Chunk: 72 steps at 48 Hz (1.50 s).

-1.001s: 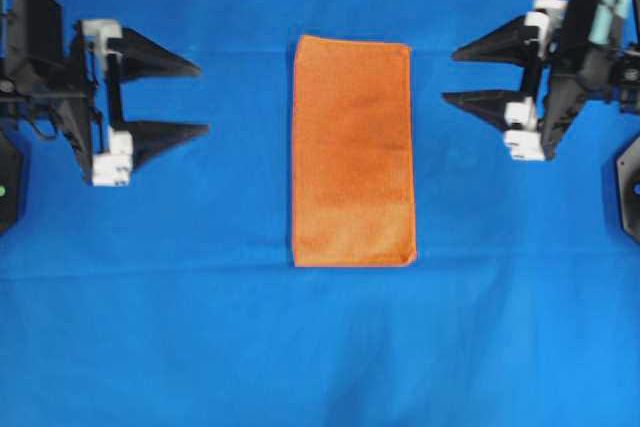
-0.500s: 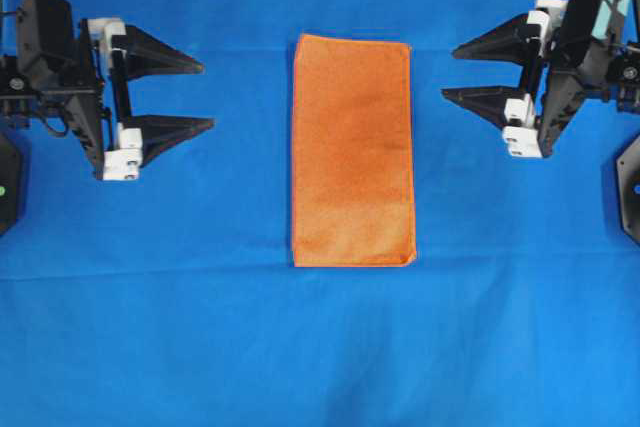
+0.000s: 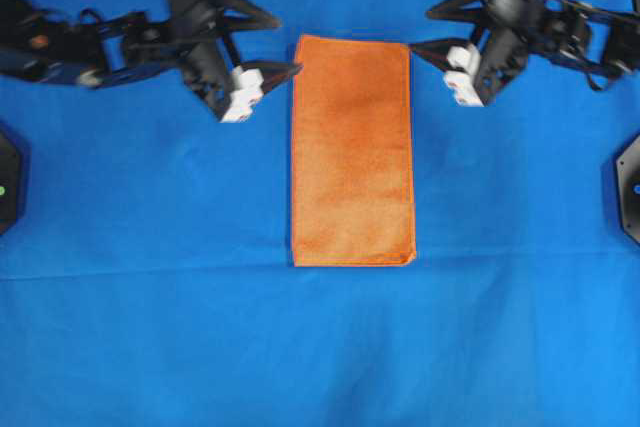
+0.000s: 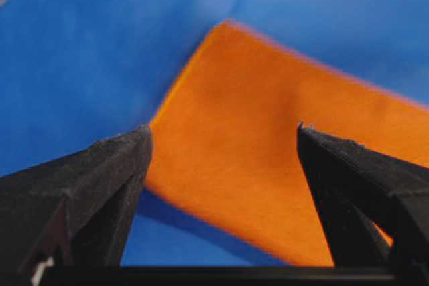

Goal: Fold the orange towel.
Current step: 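Move both grippers to the strip's far corners and grasp them, then pull the far corners toward the near end, folding the strip in half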

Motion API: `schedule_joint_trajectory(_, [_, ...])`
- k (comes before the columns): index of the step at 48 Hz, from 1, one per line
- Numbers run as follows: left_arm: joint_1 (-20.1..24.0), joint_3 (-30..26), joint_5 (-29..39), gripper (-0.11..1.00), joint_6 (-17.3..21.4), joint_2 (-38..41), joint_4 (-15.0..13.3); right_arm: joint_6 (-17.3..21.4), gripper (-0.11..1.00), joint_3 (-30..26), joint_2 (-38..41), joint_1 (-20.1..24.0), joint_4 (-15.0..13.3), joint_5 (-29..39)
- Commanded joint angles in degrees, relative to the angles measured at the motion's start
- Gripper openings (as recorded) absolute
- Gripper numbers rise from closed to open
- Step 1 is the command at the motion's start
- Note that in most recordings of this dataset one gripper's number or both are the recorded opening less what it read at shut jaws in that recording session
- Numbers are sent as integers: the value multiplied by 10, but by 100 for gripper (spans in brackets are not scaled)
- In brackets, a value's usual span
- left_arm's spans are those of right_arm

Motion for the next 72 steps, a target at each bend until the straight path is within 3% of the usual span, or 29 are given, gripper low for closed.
schedule_joint_trajectory(1, [9, -33, -4, 83, 1, 39, 1, -1, 64, -19, 33, -10, -1, -6])
schedule_joint_trajectory(22, [54, -85, -22, 83, 0, 178, 1, -2, 64, -58, 153, -27, -4, -37])
schedule_joint_trajectory(36, [59, -88, -27, 79, 0, 190, 1, -1, 63, -58, 200, -27, 2, -42])
schedule_joint_trajectory(42, [59, -87, -26, 65, 1, 190, 2, -1, 53, -56, 201, -26, -1, -42])
schedule_joint_trajectory(49, [58, -89, -28, 31, 14, 190, 2, -2, 11, -55, 201, -18, -1, -42])
schedule_joint_trajectory(51, [58, -90, -29, 22, 23, 190, 1, -1, 4, -54, 201, -17, 1, -42])
schedule_joint_trajectory(56, [56, -93, -29, 3, 43, 191, 2, 1, 4, -54, 201, -17, 3, -43])
schedule_joint_trajectory(72, [57, -101, -28, 3, 57, 190, 2, 1, 4, -53, 199, -17, 23, -54])
